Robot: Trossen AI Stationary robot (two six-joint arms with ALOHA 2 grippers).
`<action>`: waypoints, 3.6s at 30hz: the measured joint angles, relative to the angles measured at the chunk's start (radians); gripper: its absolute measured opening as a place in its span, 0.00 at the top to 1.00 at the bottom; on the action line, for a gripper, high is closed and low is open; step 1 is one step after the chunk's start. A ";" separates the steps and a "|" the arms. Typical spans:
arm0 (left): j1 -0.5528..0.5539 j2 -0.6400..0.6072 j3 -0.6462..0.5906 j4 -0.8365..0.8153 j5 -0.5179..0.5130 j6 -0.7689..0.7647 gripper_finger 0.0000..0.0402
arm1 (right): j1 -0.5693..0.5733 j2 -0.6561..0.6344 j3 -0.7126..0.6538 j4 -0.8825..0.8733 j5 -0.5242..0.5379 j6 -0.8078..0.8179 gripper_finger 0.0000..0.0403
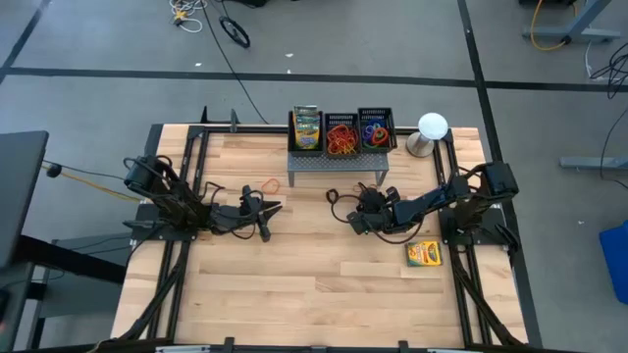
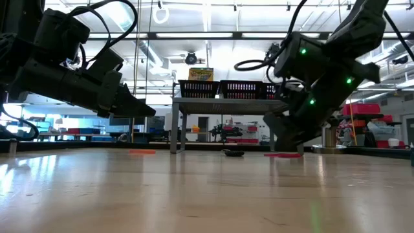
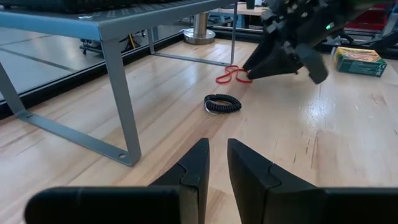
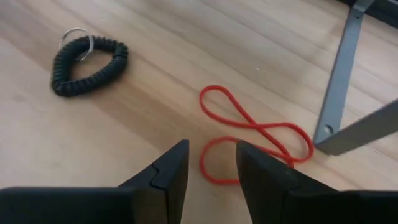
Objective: Sort rubber bands into baskets
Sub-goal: Put the red rubber band into the middle black basket on the shelf, then put the crayon box into the left black basket on the shelf
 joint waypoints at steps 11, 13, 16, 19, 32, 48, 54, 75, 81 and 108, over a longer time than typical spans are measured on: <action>0.000 0.000 0.001 0.000 0.000 0.010 0.84 | -0.076 0.042 0.000 0.039 -0.040 -0.026 0.69; 0.000 0.000 0.001 0.000 0.000 0.010 0.84 | -0.077 0.042 0.000 0.043 -0.052 -0.031 0.72; 0.000 0.000 0.001 0.000 0.000 0.011 0.84 | -0.077 0.041 0.001 0.045 -0.069 -0.043 0.78; 0.000 0.000 0.001 0.000 0.001 0.011 0.84 | -0.077 0.041 0.002 0.046 -0.089 -0.070 0.86; 0.000 0.000 0.001 0.000 0.008 0.005 0.84 | 0.087 -0.112 -0.001 0.053 -0.119 -0.159 0.99; 0.000 0.000 0.001 -0.003 0.008 0.004 0.84 | 0.171 -0.284 0.279 0.032 -0.025 -0.557 1.00; 0.000 0.000 0.001 -0.008 0.008 -0.026 0.84 | 0.101 -0.284 0.453 0.004 0.095 -0.747 1.00; 0.000 0.000 0.002 -0.012 0.008 -0.018 0.84 | -0.356 -0.217 0.602 -0.008 -0.113 -0.839 0.99; 0.000 0.000 0.002 -0.024 0.011 -0.032 0.84 | -0.380 -0.164 0.601 -0.039 -0.131 -0.785 0.89; -0.010 0.000 0.019 -0.055 0.353 -0.044 0.84 | 0.089 -0.261 0.601 -0.765 -0.293 -0.502 0.96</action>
